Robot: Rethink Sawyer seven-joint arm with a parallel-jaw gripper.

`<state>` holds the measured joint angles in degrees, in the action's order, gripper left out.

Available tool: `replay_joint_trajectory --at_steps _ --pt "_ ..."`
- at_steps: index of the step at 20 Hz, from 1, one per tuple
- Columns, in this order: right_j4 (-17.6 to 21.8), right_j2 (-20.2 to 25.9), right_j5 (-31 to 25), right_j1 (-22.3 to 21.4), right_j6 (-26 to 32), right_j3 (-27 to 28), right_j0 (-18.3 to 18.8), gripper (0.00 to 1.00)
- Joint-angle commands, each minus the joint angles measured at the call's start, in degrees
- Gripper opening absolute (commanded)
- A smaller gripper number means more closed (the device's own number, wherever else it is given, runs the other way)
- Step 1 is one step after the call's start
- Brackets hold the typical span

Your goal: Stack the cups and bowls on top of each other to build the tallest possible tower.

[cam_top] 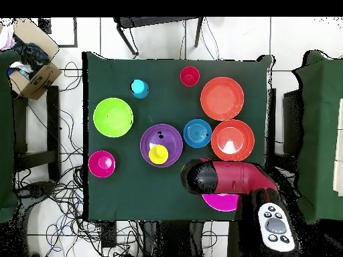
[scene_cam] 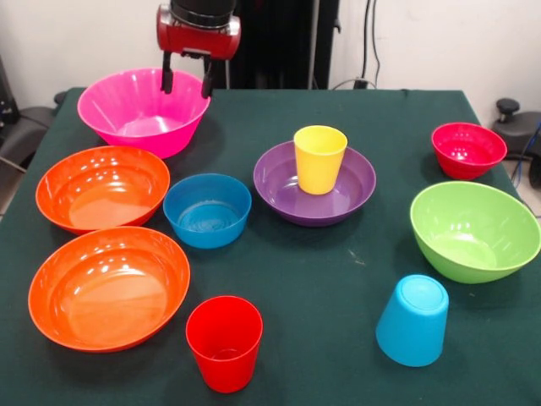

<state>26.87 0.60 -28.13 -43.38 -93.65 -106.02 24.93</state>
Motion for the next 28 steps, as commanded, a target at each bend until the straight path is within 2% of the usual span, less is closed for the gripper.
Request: replay_joint_trajectory --at_steps 1,28 --pt "-1.4 4.8 0.1 1.9 -3.1 0.1 0.6 1.0" --pt "-4.3 7.8 2.0 2.1 -3.5 -2.1 3.1 1.0"
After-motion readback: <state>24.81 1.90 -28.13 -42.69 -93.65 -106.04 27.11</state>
